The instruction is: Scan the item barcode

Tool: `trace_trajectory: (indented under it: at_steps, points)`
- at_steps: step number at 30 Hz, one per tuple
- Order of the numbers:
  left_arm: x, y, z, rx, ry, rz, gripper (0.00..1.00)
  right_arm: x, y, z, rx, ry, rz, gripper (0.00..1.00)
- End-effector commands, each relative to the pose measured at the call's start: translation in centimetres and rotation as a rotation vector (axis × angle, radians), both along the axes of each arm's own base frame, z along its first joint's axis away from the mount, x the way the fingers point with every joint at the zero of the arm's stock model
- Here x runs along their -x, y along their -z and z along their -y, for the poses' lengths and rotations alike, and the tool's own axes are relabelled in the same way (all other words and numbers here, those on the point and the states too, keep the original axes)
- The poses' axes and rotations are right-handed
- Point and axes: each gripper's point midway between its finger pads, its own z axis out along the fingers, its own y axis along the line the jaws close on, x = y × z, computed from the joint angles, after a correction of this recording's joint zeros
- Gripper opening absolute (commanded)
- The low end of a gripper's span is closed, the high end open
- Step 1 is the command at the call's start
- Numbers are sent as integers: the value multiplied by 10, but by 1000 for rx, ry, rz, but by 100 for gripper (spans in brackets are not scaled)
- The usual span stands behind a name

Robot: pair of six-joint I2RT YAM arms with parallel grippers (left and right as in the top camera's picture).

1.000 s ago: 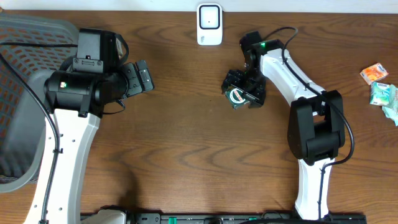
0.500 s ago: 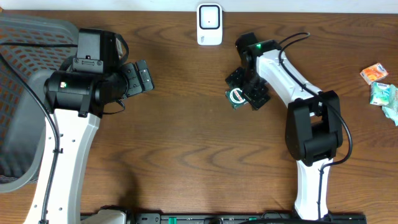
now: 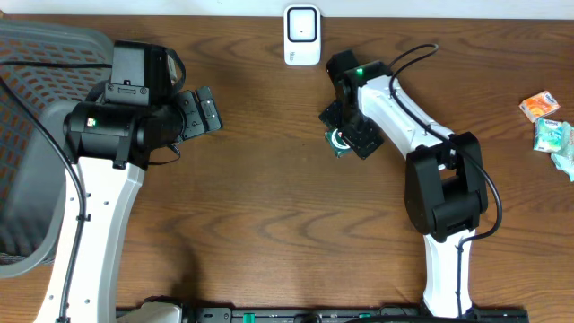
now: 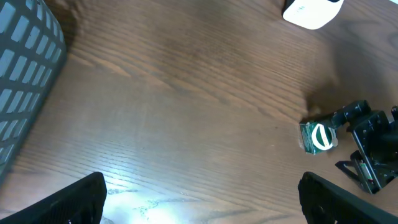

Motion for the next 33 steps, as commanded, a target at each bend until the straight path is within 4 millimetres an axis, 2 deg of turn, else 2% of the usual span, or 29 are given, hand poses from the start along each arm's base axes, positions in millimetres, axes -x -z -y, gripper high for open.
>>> trace_trajectory:
  at_steps: [1, 10, 15, 19, 24, 28, 33]
  points:
    - [-1, -4, -2, -7, -3, 10, 98, 4, 5, 6, 42, 35, 8, 97]
    - [-1, -4, -2, -7, -3, 10, 98, 14, 27, 2, 10, 31, -12, 98]
    - [-1, -4, -2, -7, -3, 10, 98, 15, 27, 2, 10, -79, -16, 86]
    - [-1, -4, -2, -7, -3, 10, 98, 13, 27, 6, 37, -212, -12, 66]
    - [-1, -4, -2, -7, -3, 10, 98, 12, 25, 7, 38, -284, -10, 66]
    - [-1, -4, -2, -7, -3, 10, 97, 8, 17, 8, 31, -347, 11, 68]
    - [-1, -4, -2, -7, -3, 10, 98, -5, -11, -4, -7, -508, 102, 68]
